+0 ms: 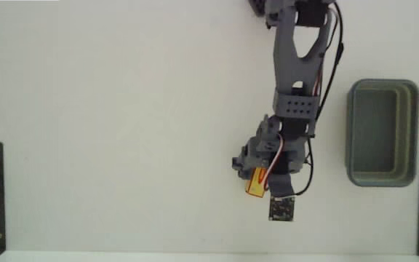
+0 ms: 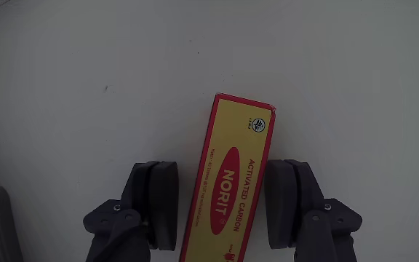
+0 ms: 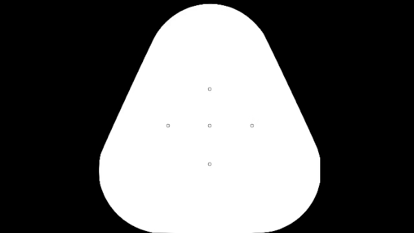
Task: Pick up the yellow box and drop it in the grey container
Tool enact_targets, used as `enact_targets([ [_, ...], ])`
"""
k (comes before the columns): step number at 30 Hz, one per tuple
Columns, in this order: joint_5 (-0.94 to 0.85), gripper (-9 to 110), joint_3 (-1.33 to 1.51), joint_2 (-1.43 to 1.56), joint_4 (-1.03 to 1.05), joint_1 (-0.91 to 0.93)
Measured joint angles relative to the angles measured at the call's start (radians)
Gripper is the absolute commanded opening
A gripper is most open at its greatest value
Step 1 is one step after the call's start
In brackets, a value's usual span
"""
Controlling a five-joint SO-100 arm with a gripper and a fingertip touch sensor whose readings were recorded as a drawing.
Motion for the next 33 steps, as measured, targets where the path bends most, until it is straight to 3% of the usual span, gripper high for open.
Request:
enact_targets([
  [33, 0.0, 62, 0.0, 0.0, 0.0, 0.0],
])
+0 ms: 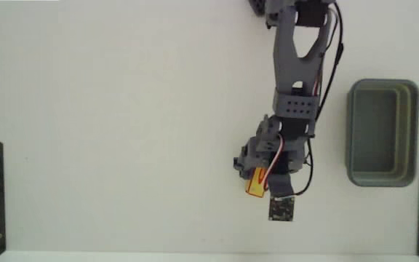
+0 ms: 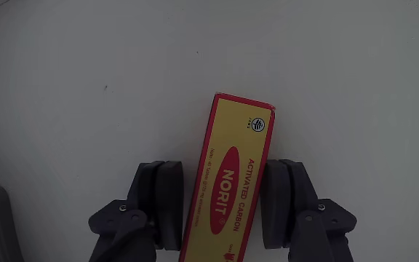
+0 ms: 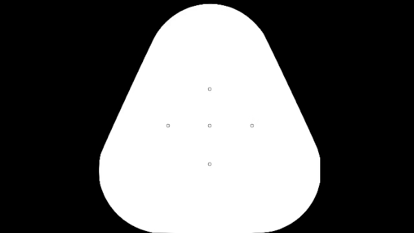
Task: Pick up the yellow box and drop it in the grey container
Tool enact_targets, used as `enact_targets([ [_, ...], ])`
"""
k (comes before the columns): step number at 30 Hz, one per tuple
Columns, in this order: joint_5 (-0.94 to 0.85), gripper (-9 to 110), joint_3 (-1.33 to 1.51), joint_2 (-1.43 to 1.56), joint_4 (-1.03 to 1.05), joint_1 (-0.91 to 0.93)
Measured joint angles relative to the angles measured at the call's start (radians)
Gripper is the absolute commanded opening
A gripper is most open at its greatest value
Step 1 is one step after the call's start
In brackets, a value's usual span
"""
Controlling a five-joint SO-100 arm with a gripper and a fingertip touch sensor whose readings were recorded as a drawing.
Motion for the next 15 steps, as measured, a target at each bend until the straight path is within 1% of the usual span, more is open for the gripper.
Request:
enact_targets([
  [15, 0.0, 58, 0.0, 0.0, 0.0, 0.0],
])
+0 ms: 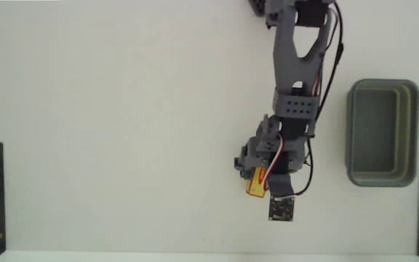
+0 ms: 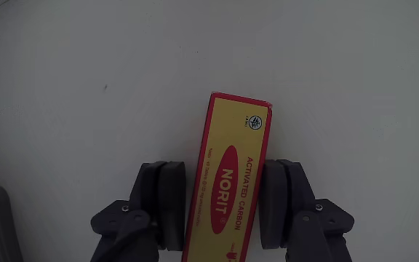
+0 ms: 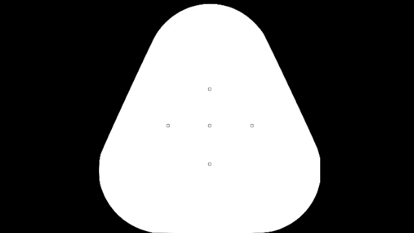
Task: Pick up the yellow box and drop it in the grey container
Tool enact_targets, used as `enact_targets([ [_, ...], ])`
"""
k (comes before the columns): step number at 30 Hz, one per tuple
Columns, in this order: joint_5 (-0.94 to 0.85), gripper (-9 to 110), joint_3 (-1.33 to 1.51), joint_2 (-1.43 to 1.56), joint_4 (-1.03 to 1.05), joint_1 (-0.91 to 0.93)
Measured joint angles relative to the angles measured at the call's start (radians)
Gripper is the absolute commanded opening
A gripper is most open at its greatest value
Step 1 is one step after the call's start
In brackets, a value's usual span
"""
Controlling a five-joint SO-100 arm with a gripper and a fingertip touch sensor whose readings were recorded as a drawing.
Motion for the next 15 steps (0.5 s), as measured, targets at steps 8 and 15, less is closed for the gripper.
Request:
enact_targets([
  [8, -0.002, 56, 0.0, 0.0, 0.0, 0.0],
  [15, -0.002, 54, 0.0, 0.0, 0.0, 0.0],
])
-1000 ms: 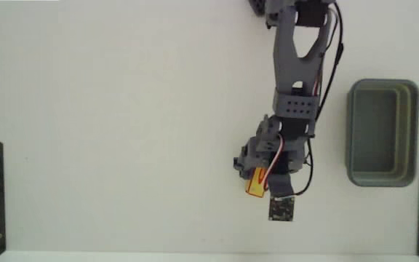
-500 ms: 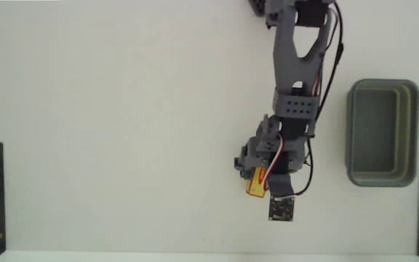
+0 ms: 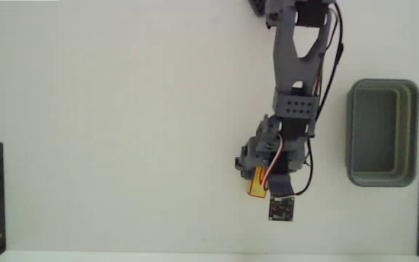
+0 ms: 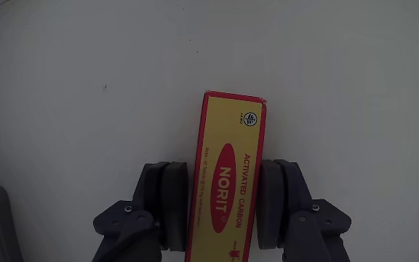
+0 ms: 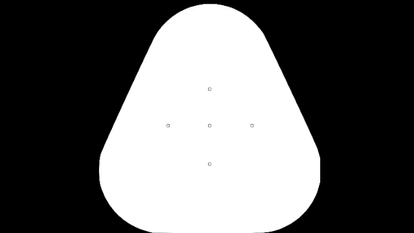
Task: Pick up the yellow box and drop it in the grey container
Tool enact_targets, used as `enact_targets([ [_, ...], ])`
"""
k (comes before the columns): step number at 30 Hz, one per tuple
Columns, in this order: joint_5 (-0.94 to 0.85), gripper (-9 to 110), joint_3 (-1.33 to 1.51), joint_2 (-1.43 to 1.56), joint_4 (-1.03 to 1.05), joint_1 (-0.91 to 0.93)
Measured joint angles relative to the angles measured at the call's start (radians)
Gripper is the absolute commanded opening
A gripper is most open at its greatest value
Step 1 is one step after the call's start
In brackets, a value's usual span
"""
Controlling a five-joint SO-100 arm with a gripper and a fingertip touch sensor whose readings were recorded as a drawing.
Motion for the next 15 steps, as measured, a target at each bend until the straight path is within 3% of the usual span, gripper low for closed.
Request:
enact_targets([
  [15, 0.0, 51, 0.0, 0.0, 0.0, 0.0],
])
